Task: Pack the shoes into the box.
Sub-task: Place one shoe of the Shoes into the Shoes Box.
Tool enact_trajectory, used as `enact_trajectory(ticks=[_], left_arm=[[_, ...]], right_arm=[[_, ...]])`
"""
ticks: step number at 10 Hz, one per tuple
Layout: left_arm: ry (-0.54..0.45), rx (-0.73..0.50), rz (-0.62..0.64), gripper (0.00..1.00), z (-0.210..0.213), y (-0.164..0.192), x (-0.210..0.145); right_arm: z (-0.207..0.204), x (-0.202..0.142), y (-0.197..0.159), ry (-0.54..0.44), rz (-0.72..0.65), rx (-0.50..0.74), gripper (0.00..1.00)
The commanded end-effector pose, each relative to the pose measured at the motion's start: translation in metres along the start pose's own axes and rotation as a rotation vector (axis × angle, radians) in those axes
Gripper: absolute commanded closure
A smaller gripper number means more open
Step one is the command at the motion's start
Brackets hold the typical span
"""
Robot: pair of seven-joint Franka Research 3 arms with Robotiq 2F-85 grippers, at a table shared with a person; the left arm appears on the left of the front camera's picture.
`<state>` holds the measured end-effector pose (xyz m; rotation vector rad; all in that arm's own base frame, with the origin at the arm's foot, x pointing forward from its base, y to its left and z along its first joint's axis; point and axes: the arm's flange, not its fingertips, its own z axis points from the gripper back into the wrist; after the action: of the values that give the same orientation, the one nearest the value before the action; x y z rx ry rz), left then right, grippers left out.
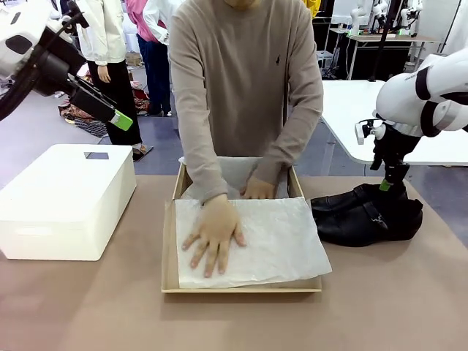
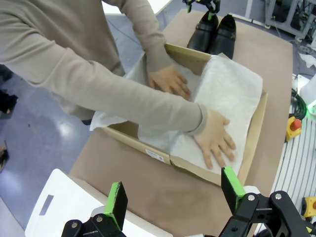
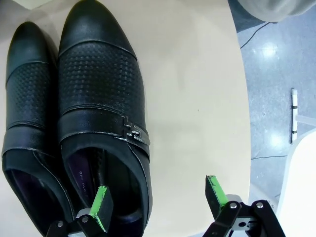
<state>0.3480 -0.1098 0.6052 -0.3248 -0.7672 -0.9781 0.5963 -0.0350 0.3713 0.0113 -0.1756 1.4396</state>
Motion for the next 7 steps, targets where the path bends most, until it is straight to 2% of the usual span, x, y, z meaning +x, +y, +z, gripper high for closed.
enact_trajectory(ticks=[1, 7], left_arm=[[-0.009, -0.013, -0.001, 0.00, 0.000, 0.001, 0.000], [-0.009, -0.013, -0.001, 0.00, 0.000, 0.001, 0.000]], right_arm=[[-0.009, -0.001, -0.005, 0.012, -0.025, -0.026, 0.00], [-0.021, -0.001, -0.007, 0.039, -0.049, -0.005, 0.00]])
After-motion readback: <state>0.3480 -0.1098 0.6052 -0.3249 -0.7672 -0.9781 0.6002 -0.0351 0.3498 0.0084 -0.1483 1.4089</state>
